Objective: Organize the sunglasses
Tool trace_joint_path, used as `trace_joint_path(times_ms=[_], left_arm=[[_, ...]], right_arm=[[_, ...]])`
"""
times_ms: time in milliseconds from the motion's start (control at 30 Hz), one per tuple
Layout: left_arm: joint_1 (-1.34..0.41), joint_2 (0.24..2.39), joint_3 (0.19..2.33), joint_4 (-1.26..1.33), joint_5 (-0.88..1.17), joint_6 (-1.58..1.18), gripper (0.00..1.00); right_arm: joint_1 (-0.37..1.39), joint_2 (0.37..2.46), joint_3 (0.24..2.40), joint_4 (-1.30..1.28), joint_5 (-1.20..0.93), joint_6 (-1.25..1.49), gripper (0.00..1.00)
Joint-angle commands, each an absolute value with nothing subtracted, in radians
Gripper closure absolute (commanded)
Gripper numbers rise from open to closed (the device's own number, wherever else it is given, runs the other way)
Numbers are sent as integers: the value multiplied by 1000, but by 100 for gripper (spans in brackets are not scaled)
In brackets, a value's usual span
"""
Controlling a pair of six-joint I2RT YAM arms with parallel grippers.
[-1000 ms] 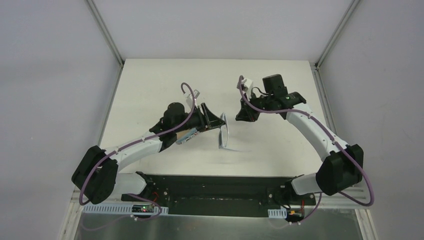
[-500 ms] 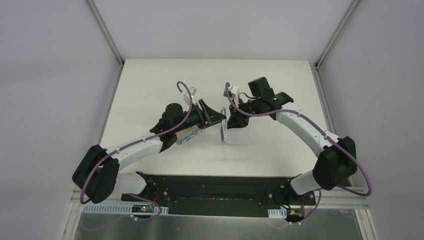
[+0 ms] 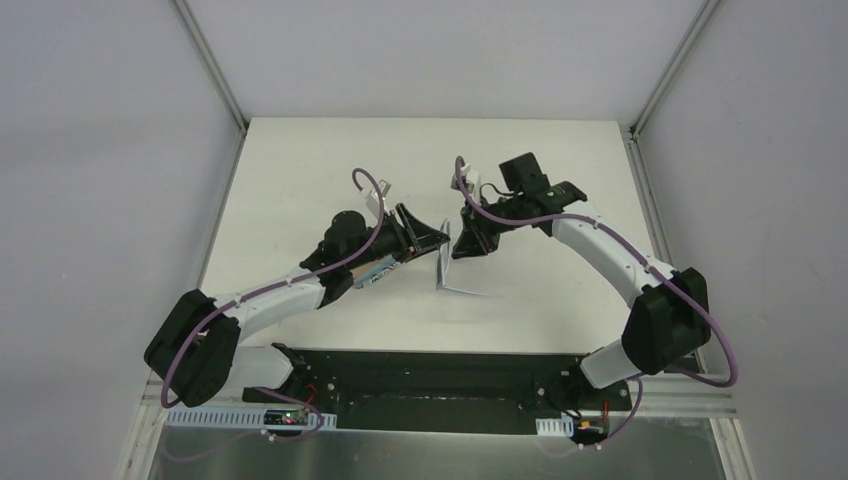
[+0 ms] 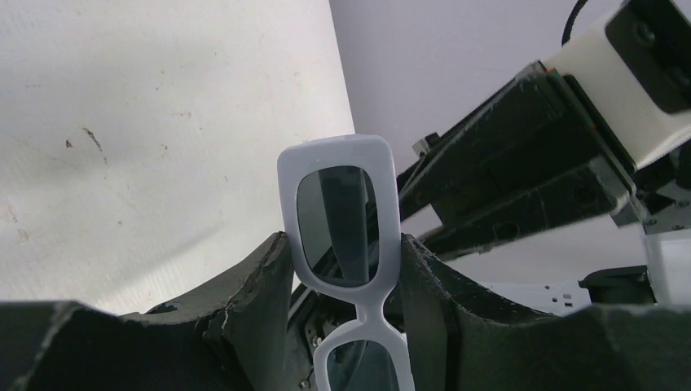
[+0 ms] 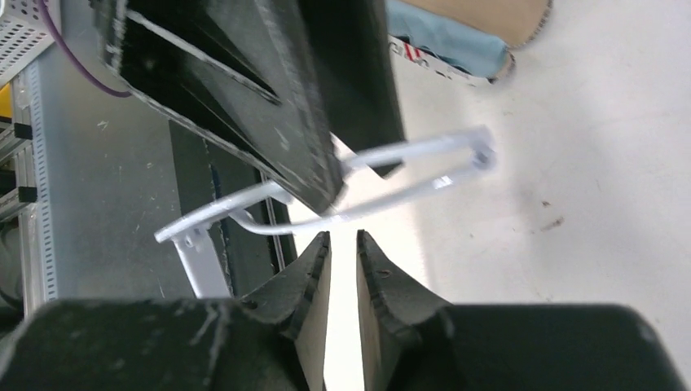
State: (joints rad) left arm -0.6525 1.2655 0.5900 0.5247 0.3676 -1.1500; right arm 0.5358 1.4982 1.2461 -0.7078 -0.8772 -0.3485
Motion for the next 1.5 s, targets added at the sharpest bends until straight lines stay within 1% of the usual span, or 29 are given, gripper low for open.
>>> trace_joint_path(times_ms=[0, 67, 167, 200, 233, 267, 300, 333, 367, 433, 533, 700, 800, 933, 1167, 1400, 1467], left_arm=[[-645, 1217, 570, 569, 352, -1152, 100], [-641, 1201, 561, 559, 353, -1143, 100], [-636, 1177, 543, 538, 345, -1130, 100], [-634, 1170, 538, 536, 337, -1129, 100], [-632, 1164, 531, 535, 326, -1132, 100], [-632, 1159, 524, 537, 311, -1140, 100], [-633, 1158, 518, 546, 294, -1149, 100], [-633, 1158, 510, 562, 277, -1162, 100], [-632, 1160, 503, 579, 261, -1174, 100], [-632, 1168, 499, 614, 226, -1195, 100], [-632, 1190, 496, 658, 175, -1226, 100], [-632, 1201, 495, 672, 114, -1248, 100], [-632, 1213, 505, 692, 140, -1252, 100], [-632, 1217, 516, 711, 189, -1256, 100], [-633, 1197, 531, 654, 233, -1234, 100], [-635, 1205, 518, 673, 251, -1250, 100], [-636, 1213, 514, 689, 258, -1262, 100]], right_arm=[[452, 1498, 1301, -777, -886, -420, 79], [419, 1493, 1341, -874, -882, -502, 74], [405, 1456, 1390, -1025, -856, -654, 62], [406, 1436, 1398, -1073, -853, -707, 61], [405, 1423, 1396, -1139, -852, -762, 64], [407, 1414, 1392, -1195, -851, -815, 70], [410, 1407, 1386, -1243, -847, -871, 79], [417, 1404, 1383, -1293, -836, -914, 92], [428, 1399, 1378, -1336, -824, -951, 100], [458, 1386, 1356, -1383, -813, -999, 100], [533, 1348, 1301, -1365, -770, -1011, 100], [549, 1337, 1292, -1346, -770, -1002, 100], [549, 1352, 1273, -1283, -729, -950, 100], [549, 1379, 1261, -1133, -653, -823, 100], [548, 1460, 1344, -1070, -640, -745, 100], [549, 1484, 1377, -996, -655, -676, 100], [550, 1501, 1398, -983, -673, -658, 98]])
